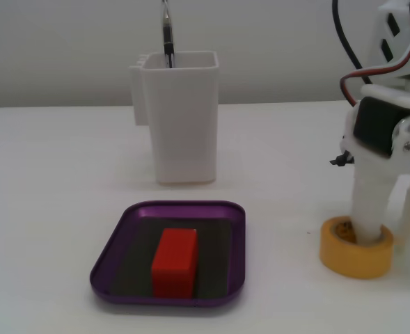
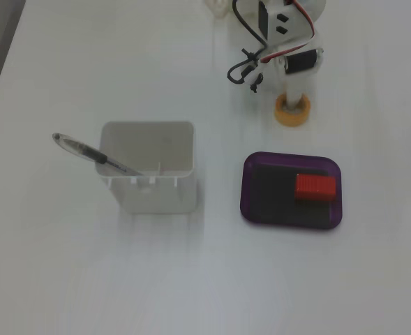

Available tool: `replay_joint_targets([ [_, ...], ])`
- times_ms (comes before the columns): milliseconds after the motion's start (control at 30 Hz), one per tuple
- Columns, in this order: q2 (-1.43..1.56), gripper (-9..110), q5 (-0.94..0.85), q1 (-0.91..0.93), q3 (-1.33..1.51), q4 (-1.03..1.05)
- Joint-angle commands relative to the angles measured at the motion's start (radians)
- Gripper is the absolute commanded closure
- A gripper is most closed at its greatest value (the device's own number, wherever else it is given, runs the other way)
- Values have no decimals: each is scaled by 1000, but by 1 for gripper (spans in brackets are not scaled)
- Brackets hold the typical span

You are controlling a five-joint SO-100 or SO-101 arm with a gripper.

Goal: Grab up the yellow tape and put it in the box.

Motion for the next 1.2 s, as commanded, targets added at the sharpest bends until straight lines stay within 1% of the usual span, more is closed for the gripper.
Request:
replay_joint_targets([
  [0,3,102,0,-12,-15,-8],
  [167,43,102,-2,-15,-55,8],
  [467,341,102,-11,-3,-149,-3],
  [600,414,102,-3,5,-190,-23],
  [833,345,102,0,166,-201,-189],
  [967,258,102,0,206,-202,-241],
  [1167,167,102,0,218,-204,-327],
])
